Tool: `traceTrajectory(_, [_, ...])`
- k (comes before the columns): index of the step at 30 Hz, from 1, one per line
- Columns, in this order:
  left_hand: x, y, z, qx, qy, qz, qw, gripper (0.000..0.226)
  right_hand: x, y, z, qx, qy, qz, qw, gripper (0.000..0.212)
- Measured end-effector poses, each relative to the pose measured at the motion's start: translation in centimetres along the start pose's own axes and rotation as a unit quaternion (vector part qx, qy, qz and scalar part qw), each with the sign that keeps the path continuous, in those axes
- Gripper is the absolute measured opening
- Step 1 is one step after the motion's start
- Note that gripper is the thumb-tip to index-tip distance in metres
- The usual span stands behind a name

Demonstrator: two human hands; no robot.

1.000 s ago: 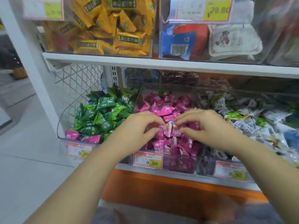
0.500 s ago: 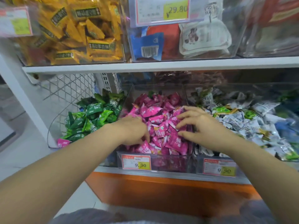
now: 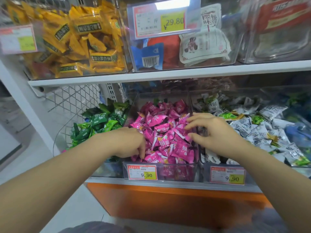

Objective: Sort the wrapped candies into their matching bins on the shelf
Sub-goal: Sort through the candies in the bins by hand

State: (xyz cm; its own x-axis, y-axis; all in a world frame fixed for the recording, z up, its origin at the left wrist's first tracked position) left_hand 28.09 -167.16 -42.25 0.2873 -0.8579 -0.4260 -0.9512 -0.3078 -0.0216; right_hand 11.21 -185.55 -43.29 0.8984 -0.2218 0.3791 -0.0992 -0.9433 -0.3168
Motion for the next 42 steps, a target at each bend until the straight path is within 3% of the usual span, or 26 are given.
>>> traceTrajectory(3, [-0.7,0.2,-1.2,-0.075,0.036,0.002,0.997,0.022,0.0,0.1,-0.3,0.012,0.007,0.025,1.000,0.021])
traceTrajectory(6, [-0.6,1.1,-3.0,-0.170,0.167,0.006,0.971,0.018,0.3,0.2,-0.3,0.044,0.035,0.069,0.996,0.024])
traceTrajectory(8, [0.6,1.8,-3.9,-0.194,0.253,0.014,0.948,0.022,0.4,0.3,-0.4,0.055,0.054,0.103,0.992,0.027])
traceTrajectory(11, [3.4,3.5,-4.5,-0.189,0.296,0.037,0.936,0.034,0.6,0.3,-0.4,0.055,0.053,0.141,0.987,0.033])
traceTrajectory(14, [6.8,4.7,-5.0,-0.184,0.299,0.053,0.935,0.044,0.7,0.4,-0.3,0.056,0.048,0.153,0.985,0.036])
traceTrajectory(19, [11.5,4.7,-6.6,-0.179,0.308,0.025,0.934,0.043,0.9,0.9,-0.3,0.090,0.039,0.166,0.981,0.038])
traceTrajectory(25, [12.5,3.2,-7.1,-0.273,0.161,-0.007,0.948,0.074,1.5,1.3,-0.4,0.128,0.025,0.192,0.973,0.035])
traceTrajectory(32, [8.3,3.3,-6.7,-0.235,0.072,0.015,0.969,0.060,1.5,1.4,-0.5,0.142,0.009,0.198,0.970,0.036])
traceTrajectory(37, [4.7,3.0,-3.9,-0.169,0.077,0.032,0.982,0.058,1.4,1.4,-0.6,0.149,0.002,0.192,0.970,0.034])
traceTrajectory(42, [2.5,2.0,-0.9,-0.143,0.129,0.054,0.980,0.047,1.3,1.5,-0.5,0.148,-0.003,0.196,0.969,0.034])
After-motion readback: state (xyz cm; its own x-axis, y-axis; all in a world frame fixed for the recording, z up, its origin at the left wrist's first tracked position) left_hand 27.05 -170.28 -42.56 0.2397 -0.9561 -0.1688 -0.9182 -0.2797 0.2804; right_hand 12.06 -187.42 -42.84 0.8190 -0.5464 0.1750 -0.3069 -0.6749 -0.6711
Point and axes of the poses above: each hand's wrist, its own x-axis towards the middle knuckle, its own z-axis out of the palm, y = z × x, the point moved 1 cm from there along x, towards the middle knuckle, and after that the axes turned 9 degrees about -x, right-handed, at the moved point
